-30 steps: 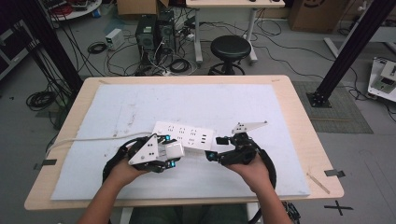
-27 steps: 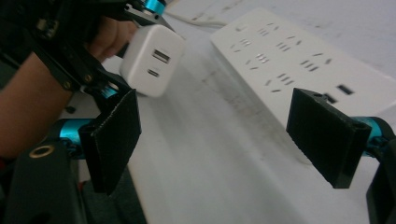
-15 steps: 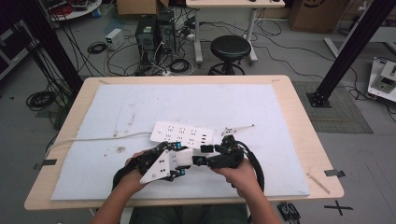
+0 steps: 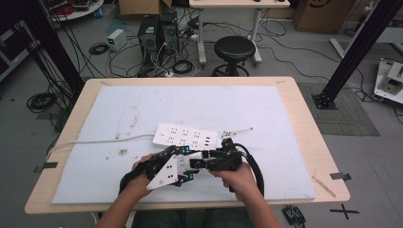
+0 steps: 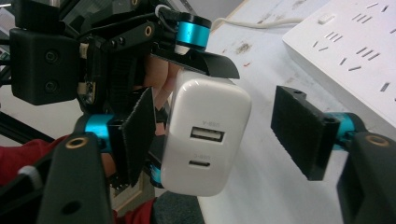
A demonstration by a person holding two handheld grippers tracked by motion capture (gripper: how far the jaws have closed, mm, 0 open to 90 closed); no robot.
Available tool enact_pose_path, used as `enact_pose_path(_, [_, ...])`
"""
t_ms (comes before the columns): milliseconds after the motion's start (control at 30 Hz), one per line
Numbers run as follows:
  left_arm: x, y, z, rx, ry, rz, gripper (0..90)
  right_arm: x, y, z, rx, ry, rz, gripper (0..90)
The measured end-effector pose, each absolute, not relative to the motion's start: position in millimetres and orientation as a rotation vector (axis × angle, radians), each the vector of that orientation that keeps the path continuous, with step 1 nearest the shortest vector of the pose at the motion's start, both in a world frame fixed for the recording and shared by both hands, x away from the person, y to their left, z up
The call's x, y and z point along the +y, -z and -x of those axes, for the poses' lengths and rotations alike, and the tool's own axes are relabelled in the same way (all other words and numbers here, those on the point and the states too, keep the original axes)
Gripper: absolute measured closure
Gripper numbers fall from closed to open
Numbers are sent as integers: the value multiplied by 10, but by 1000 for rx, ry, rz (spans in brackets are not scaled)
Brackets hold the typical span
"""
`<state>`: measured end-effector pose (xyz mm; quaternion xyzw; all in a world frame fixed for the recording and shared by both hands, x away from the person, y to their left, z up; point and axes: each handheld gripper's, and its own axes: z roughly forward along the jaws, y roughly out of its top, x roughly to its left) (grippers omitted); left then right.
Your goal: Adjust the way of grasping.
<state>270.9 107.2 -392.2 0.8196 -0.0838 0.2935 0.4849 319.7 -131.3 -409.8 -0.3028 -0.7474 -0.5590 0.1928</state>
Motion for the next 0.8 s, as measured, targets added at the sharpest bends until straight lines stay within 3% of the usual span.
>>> enact_pose_path(333, [1006,3939,-2713,-228,-709,-2004,425,-1291,4119,-3187,-2086,1571,801,555])
enact_pose_path(633, [985,3957,-2765,-149,-650,-2046,403,-1292,4131,-3208,-2059,1537,839,617])
enact_pose_path(800, [1047,3930,-2790,-78,-649,-2044,273,-1367,4107,-3221,-2066,1560,878,627])
